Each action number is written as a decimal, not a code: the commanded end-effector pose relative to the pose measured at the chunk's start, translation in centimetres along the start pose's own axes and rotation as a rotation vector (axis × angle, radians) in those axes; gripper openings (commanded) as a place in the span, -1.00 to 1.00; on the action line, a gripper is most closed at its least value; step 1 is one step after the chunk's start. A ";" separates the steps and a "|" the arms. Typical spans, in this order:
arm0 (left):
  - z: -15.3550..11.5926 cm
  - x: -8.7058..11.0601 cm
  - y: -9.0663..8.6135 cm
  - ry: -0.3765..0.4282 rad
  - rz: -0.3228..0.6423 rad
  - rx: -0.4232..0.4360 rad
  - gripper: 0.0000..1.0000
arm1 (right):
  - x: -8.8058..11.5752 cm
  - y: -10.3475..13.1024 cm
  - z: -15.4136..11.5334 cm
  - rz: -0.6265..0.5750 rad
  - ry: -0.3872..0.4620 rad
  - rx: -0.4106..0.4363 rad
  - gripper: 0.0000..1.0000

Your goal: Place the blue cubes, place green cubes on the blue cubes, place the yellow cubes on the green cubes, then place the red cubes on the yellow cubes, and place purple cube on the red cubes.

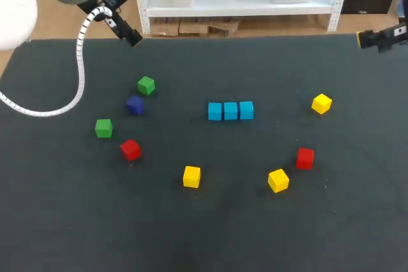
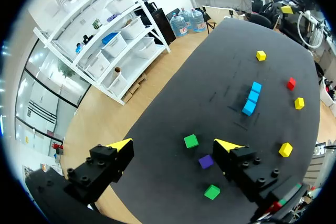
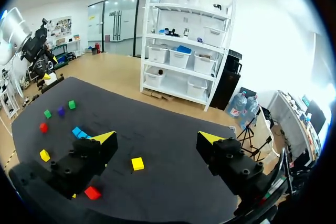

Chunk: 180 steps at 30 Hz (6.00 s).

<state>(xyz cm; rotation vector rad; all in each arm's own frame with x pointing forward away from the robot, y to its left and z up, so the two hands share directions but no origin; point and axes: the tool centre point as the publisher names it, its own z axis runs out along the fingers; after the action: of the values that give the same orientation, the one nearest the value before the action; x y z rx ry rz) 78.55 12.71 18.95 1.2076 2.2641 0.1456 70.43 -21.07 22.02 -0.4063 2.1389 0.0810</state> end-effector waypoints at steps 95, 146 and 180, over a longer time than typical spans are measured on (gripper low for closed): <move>14.4 3.5 -3.0 0.358 -0.126 0.229 1.00 | 0.2 -0.1 0.3 0.000 -0.077 -0.004 1.00; 19.0 4.9 -3.9 0.459 -0.104 0.357 0.33 | 0.2 -0.1 0.3 0.000 -0.077 -0.004 1.00; 16.2 2.0 -5.3 0.436 0.210 0.409 -1.00 | 0.2 -0.1 0.3 0.000 -0.077 -0.004 1.00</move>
<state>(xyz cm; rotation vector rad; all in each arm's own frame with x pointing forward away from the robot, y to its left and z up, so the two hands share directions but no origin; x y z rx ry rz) 82.26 9.04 1.82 1.7455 2.6234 0.0079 70.46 -21.04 22.04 -0.4038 2.1159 0.0845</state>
